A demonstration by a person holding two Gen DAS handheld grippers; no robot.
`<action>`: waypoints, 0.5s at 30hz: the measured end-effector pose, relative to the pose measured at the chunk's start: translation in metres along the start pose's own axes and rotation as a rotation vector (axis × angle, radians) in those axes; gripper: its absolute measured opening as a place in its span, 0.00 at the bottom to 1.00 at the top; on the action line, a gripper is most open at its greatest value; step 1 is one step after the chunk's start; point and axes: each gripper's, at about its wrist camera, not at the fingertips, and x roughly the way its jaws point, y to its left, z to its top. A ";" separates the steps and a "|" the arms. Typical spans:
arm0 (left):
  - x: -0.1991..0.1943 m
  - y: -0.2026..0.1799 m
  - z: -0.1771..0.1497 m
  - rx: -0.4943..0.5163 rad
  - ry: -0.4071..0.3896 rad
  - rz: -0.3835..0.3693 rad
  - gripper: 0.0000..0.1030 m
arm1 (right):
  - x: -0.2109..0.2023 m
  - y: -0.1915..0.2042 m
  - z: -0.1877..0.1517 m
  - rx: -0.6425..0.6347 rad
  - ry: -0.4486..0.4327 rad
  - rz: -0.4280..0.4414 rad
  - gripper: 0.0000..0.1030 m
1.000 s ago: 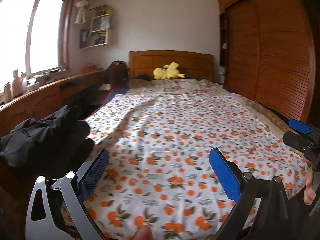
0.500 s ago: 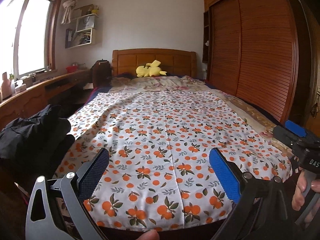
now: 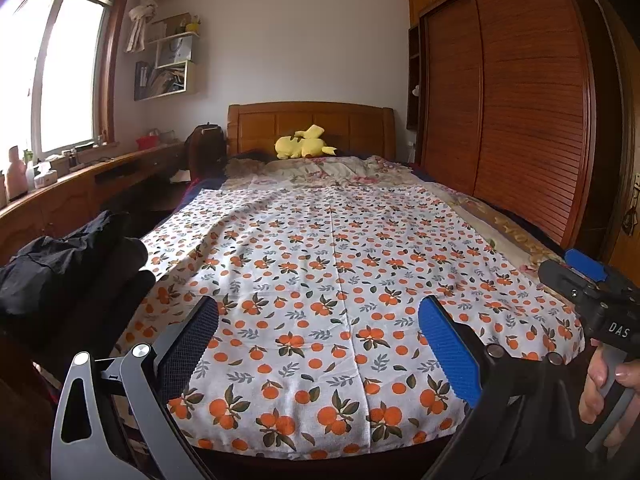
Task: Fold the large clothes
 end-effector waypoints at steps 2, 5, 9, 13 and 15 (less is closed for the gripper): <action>-0.002 0.000 0.001 0.000 -0.007 -0.002 0.98 | -0.001 0.000 0.000 -0.001 -0.001 -0.002 0.93; -0.005 0.000 0.001 -0.001 -0.013 -0.006 0.98 | -0.002 0.001 0.001 0.001 -0.002 0.001 0.93; -0.005 0.000 0.001 -0.002 -0.014 -0.007 0.98 | -0.002 0.003 0.002 -0.002 -0.004 0.002 0.93; -0.006 0.000 0.001 -0.001 -0.014 -0.006 0.98 | -0.002 0.004 0.004 -0.003 -0.008 0.004 0.93; -0.006 0.000 0.000 -0.002 -0.014 -0.007 0.98 | -0.002 0.005 0.004 -0.003 -0.008 0.005 0.93</action>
